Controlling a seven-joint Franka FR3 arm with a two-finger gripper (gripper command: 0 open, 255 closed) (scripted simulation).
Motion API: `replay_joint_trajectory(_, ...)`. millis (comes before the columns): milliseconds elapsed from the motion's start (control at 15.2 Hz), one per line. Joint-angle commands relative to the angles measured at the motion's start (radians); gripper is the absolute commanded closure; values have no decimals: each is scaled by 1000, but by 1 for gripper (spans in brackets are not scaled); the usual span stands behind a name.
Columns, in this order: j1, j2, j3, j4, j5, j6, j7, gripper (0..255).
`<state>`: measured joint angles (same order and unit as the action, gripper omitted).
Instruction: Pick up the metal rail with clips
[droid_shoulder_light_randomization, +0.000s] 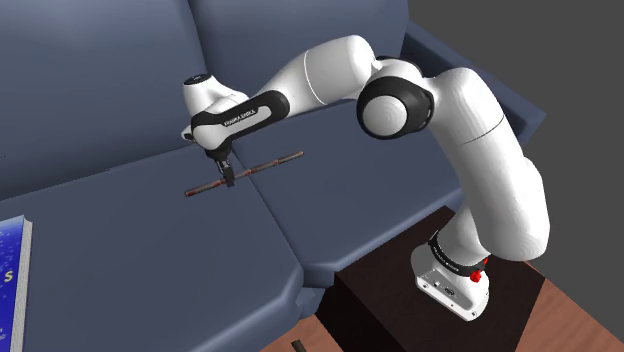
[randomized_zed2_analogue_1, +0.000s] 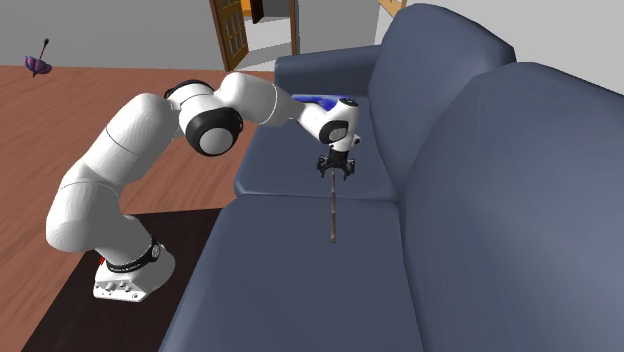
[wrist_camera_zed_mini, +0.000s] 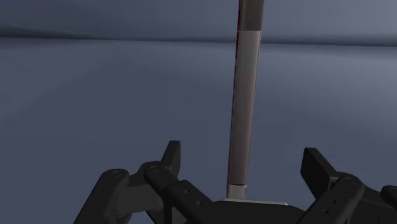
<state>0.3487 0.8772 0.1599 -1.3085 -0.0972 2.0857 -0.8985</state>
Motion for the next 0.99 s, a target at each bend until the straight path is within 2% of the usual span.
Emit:
replay_joint_trajectory(0, 0, 2, 0, -1, 0, 3, 0, 255)
replay_joint_trajectory(528, 1, -4, 0, -12, 0, 8, 3, 255)
replay_joint_trajectory(924, -2, -38, 4, 1, 4, -38, 0, 255)
